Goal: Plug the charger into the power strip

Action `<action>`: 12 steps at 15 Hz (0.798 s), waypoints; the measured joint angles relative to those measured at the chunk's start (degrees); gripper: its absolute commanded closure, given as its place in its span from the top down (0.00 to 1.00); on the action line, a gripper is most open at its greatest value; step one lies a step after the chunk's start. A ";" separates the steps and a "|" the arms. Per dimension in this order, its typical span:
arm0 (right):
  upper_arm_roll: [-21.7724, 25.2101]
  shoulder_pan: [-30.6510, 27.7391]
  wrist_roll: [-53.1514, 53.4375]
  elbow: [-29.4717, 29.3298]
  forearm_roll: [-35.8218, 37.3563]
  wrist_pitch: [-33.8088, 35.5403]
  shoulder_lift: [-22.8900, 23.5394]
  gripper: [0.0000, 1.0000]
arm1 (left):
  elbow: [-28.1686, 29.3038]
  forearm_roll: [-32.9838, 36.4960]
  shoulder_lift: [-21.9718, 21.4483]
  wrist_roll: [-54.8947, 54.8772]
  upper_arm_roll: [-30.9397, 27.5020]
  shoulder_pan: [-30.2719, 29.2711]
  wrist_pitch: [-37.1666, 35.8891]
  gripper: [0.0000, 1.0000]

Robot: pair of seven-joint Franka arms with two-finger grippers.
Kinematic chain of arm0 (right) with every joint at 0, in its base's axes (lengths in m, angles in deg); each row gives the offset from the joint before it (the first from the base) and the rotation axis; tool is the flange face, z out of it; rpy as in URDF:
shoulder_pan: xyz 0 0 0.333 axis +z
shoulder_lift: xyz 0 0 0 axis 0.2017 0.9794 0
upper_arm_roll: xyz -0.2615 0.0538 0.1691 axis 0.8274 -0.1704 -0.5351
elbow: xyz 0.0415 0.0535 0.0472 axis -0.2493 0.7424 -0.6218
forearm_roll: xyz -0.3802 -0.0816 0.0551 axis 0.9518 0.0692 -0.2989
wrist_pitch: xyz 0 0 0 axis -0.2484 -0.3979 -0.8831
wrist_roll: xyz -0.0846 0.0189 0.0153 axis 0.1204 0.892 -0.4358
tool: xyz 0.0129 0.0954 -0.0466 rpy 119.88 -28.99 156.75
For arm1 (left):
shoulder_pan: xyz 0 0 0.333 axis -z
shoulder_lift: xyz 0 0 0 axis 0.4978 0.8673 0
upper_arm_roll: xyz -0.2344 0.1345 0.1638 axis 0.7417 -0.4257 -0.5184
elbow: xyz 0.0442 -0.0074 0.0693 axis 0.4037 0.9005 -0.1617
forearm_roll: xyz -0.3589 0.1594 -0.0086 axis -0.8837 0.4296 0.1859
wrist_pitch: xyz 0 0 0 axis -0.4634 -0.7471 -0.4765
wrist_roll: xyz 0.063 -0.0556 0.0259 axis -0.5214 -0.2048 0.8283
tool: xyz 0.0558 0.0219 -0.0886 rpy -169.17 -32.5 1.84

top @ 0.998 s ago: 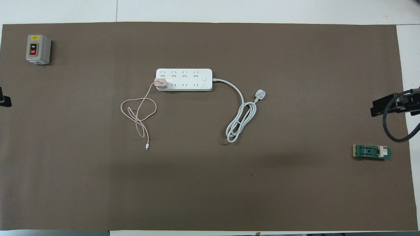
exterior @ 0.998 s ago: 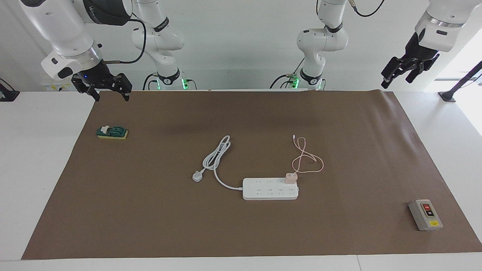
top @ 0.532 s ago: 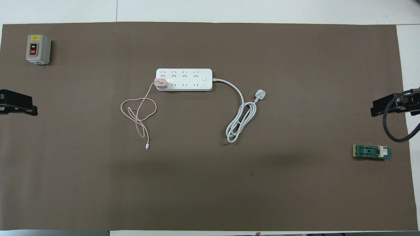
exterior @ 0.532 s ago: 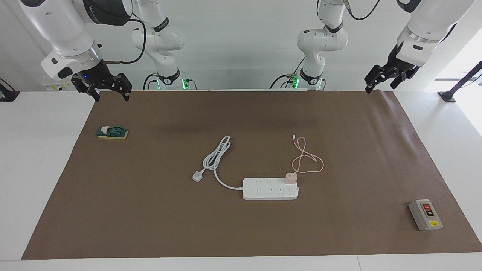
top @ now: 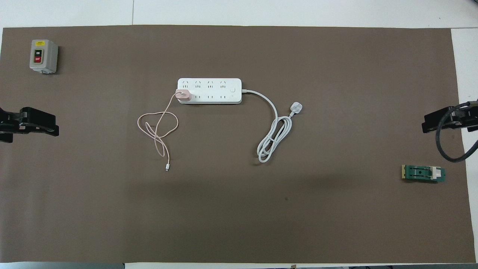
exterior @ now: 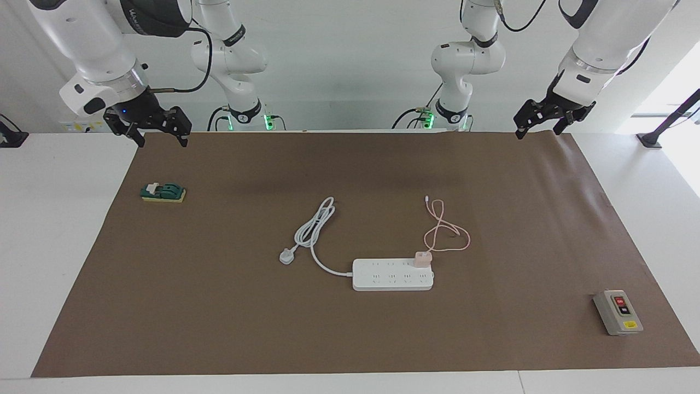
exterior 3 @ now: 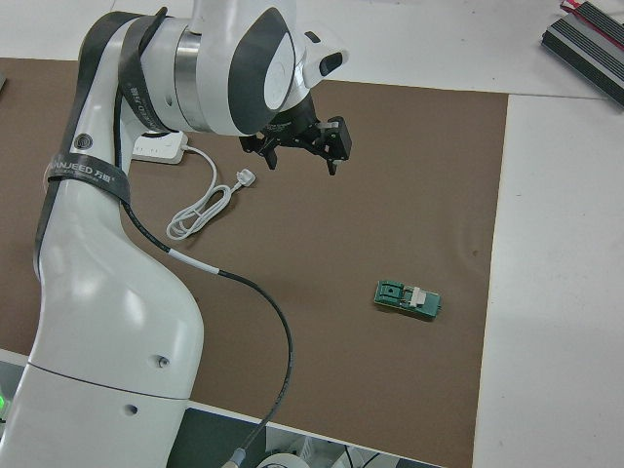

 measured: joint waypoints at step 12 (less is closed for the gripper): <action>0.03 -0.03 0.00 0.00 0.00 0.00 0.00 1.00 | 1.85 -0.05 0.10 -0.23 -0.12 -0.14 5.77 1.00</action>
